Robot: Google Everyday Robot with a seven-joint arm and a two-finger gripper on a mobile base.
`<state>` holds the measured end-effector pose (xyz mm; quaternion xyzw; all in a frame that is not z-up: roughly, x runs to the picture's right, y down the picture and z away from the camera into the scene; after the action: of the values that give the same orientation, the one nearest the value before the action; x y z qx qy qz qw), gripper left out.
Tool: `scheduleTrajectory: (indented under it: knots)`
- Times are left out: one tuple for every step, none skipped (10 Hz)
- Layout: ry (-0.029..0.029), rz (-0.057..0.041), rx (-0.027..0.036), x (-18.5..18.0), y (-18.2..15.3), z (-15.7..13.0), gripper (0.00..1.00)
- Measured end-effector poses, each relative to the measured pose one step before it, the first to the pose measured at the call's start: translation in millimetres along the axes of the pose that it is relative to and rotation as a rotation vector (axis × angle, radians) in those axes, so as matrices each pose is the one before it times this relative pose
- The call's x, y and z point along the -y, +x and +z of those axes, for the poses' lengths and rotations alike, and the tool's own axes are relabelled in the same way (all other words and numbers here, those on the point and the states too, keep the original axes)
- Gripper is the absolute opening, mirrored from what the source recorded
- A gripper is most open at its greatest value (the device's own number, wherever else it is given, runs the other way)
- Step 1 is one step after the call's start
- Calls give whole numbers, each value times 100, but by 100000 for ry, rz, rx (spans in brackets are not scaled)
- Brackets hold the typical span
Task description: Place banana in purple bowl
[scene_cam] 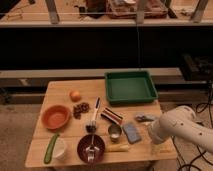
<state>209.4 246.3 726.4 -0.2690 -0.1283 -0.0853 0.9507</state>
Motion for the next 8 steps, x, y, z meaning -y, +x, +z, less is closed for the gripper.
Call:
scheduleTrajectory:
  knots:
    - [-1851,759,1569,366,-1097,713,80]
    - [-1034,1107,722,270,-1148,203,80]
    - [-1999,1856,681,431,-2043,-139,80]
    - [-1006,601,-28,431,-1751,-192,80]
    - [-830,1282,381,172,-881,-128,80]
    - [-2318,2349,1291,-183,-629,131,80]
    - [-2659,3880,2891,-480,-32,407,80]
    - [-895,4006,2405,-260,370,319,80]
